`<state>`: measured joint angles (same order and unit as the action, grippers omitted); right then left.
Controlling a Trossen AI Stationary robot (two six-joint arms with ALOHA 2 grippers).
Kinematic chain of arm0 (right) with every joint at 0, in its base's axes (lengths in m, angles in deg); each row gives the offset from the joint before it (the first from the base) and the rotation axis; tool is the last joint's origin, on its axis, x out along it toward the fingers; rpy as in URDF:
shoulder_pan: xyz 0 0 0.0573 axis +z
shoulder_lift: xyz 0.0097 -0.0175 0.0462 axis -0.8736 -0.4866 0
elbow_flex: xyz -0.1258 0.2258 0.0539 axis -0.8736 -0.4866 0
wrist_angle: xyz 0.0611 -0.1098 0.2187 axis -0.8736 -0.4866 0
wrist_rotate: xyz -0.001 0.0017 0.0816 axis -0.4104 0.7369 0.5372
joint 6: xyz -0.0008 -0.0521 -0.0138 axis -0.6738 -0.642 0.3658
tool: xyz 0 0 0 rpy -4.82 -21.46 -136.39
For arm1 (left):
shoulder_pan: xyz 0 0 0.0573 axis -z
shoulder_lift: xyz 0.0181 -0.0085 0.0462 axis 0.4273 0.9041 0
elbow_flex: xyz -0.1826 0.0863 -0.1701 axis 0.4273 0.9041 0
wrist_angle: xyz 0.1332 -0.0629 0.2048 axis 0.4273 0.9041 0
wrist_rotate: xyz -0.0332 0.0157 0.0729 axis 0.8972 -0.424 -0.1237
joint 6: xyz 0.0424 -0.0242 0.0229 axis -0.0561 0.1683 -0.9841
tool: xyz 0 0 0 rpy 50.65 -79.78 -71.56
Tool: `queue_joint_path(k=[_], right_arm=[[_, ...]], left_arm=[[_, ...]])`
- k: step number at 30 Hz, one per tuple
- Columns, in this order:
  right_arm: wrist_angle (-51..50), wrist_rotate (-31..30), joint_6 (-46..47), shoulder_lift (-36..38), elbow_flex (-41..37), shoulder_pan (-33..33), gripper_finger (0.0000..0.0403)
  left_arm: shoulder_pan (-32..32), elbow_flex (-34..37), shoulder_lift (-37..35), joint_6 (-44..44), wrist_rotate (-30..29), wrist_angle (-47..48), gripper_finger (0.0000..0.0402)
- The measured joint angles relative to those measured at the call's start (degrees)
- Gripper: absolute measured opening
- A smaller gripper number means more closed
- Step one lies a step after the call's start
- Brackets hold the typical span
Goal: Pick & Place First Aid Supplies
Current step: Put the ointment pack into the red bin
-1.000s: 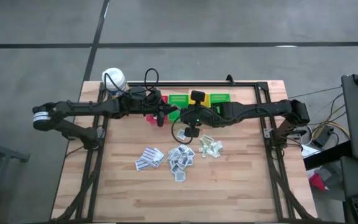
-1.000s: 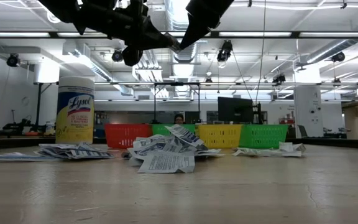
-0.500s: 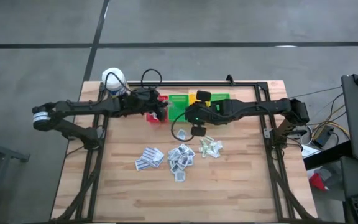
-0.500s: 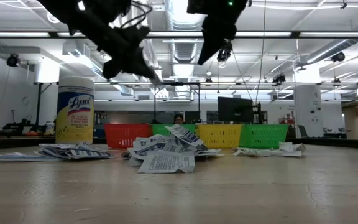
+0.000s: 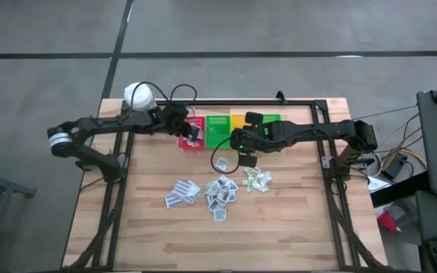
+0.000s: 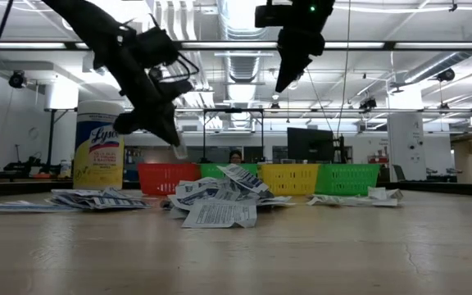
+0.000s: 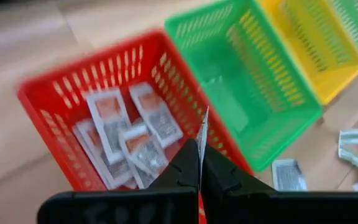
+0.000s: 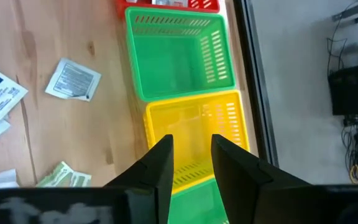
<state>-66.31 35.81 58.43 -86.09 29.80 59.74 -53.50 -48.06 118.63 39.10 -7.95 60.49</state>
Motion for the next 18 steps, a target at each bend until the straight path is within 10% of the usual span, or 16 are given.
queue_joint_path(k=[18], right_arm=[[-0.17, 0.00, 1.03, 0.00, 0.00, 0.00, 0.0073]], left_arm=[[-1.20, -1.71, 9.30, 2.51, 1.04, -0.22, 0.0000]])
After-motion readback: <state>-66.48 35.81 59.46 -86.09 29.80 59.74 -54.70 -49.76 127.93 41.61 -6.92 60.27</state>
